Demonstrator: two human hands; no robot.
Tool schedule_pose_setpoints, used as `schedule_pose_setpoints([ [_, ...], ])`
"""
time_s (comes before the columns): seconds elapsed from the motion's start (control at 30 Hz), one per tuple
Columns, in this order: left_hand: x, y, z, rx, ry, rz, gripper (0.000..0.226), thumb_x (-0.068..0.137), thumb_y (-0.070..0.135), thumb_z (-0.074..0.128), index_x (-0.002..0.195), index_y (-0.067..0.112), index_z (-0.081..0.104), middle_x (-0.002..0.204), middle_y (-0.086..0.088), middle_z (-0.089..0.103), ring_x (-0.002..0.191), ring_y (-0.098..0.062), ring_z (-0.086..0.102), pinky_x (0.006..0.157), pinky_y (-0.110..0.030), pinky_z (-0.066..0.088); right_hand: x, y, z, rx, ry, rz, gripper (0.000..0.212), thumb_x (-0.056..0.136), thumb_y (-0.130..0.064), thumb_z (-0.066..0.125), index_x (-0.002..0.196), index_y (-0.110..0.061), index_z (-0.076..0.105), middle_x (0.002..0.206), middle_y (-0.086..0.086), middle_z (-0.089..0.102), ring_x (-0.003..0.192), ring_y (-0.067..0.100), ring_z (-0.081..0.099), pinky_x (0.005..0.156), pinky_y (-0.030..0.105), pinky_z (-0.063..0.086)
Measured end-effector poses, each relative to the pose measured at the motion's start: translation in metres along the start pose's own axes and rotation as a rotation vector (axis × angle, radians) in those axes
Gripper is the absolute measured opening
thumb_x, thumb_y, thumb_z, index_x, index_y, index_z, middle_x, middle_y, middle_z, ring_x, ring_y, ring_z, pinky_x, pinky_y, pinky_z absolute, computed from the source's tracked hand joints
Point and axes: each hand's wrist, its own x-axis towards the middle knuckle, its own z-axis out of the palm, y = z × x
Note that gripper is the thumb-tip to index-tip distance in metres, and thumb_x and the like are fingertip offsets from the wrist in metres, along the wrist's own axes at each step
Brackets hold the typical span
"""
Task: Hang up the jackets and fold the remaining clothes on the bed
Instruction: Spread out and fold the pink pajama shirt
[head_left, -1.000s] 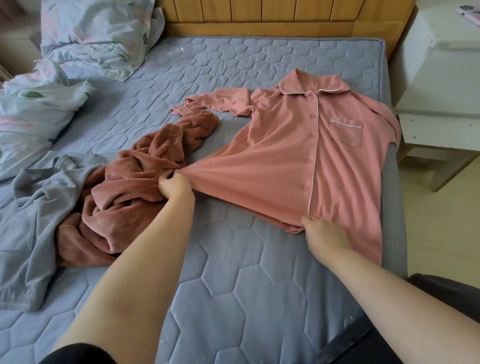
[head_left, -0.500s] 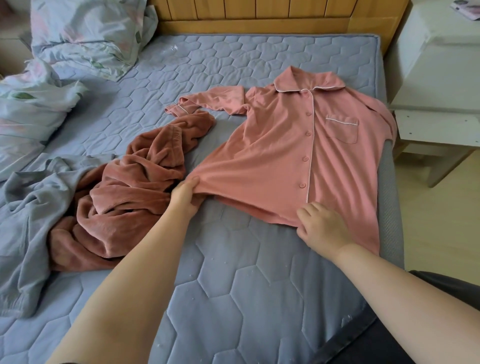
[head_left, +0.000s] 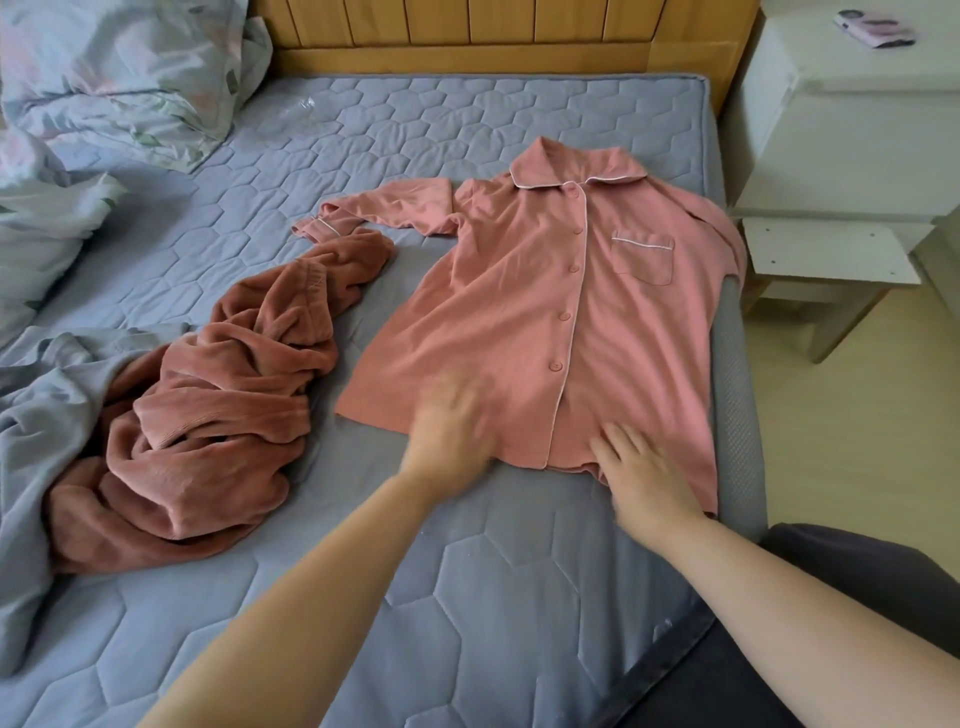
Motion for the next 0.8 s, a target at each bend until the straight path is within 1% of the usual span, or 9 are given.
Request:
schedule_pose_setpoints([
  [0.07,-0.007,0.025,0.013,0.105,-0.394,0.29,0.078,0.078,0.043,0.054,0.147,0.014,0.034,0.152,-0.009,0.034,0.143,-0.029,0.025,0.115,-0.052,0.016,-0.006,0.003,-0.001,0.022,0.004,0.066,0.074,0.052,0.001,0.081,0.122,-0.004,0.059,0.13,0.019,0.056,0.118,0.035,0.056,0.094,0.042,0.049],
  [0.13,-0.009,0.038,0.026,0.167,-0.528,0.249,0.079,0.084,0.036,0.055,0.152,0.017,0.02,0.158,-0.002,0.021,0.147,-0.021,0.014,0.118,-0.047,0.011,-0.01,0.008,-0.001,0.024,-0.032,0.117,0.064,0.078,0.004,0.06,0.14,-0.003,0.043,0.148,0.016,0.039,0.136,0.031,0.038,0.11,0.042,0.033],
  [0.23,-0.008,0.039,0.029,0.081,-0.445,0.1,0.058,0.087,0.006,0.043,0.145,0.008,0.038,0.15,-0.008,0.039,0.141,-0.025,0.032,0.113,-0.047,0.029,-0.01,0.018,-0.005,0.084,0.031,0.066,0.04,0.07,0.013,0.046,0.104,0.002,0.065,0.108,0.019,0.065,0.106,0.037,0.06,0.091,0.045,0.048],
  [0.3,-0.005,0.034,0.027,0.097,-0.358,0.187,0.054,0.078,0.004,0.034,0.126,0.003,0.059,0.128,-0.012,0.061,0.122,-0.028,0.056,0.095,-0.041,0.05,-0.01,0.028,-0.011,0.031,0.113,0.013,0.026,0.059,0.01,0.045,0.07,-0.002,0.065,0.071,0.01,0.063,0.071,0.031,0.062,0.074,0.045,0.054],
  [0.37,-0.001,0.026,0.023,0.129,-0.28,0.293,0.054,0.071,0.007,0.03,0.109,0.002,0.068,0.11,-0.009,0.07,0.105,-0.027,0.067,0.077,-0.035,0.058,-0.013,0.037,-0.019,-0.017,0.103,-0.014,0.019,0.052,0.009,0.061,0.063,-0.006,0.066,0.067,0.006,0.063,0.067,0.027,0.061,0.077,0.043,0.053],
  [0.5,-0.004,0.019,0.022,0.221,-0.238,0.426,0.052,0.068,0.009,0.032,0.101,0.001,0.072,0.103,-0.008,0.072,0.097,-0.026,0.069,0.076,-0.032,0.056,-0.026,0.041,-0.016,0.037,-0.222,0.018,0.032,0.077,-0.013,0.06,0.107,-0.011,0.069,0.127,0.002,0.06,0.124,0.023,0.051,0.103,0.039,0.035],
  [0.57,-0.005,0.022,0.023,0.231,-0.249,0.416,0.048,0.067,0.014,0.037,0.098,0.003,0.071,0.099,-0.008,0.071,0.095,-0.027,0.067,0.076,-0.033,0.056,-0.03,0.04,-0.012,0.118,-0.121,0.118,0.043,0.083,-0.029,0.044,0.117,-0.011,0.065,0.143,0.004,0.048,0.136,0.022,0.038,0.113,0.042,0.027],
  [0.67,-0.004,0.03,0.022,0.203,-0.247,0.414,0.026,0.073,0.029,0.049,0.072,0.008,0.066,0.072,-0.006,0.063,0.072,-0.028,0.059,0.065,-0.034,0.046,-0.028,0.044,-0.011,0.201,-0.037,0.297,0.042,0.091,-0.041,0.034,0.092,-0.014,0.065,0.111,0.001,0.062,0.119,0.023,0.052,0.102,0.042,0.038],
  [0.8,0.029,0.062,0.017,0.15,-0.189,0.227,0.041,0.08,0.031,0.041,0.043,0.015,0.046,0.041,-0.005,0.045,0.044,-0.027,0.045,0.056,-0.032,0.045,-0.023,0.045,-0.016,0.325,0.168,0.459,0.053,0.09,-0.043,0.027,0.052,-0.012,0.048,0.054,0.001,0.05,0.06,0.026,0.053,0.063,0.032,0.039],
])
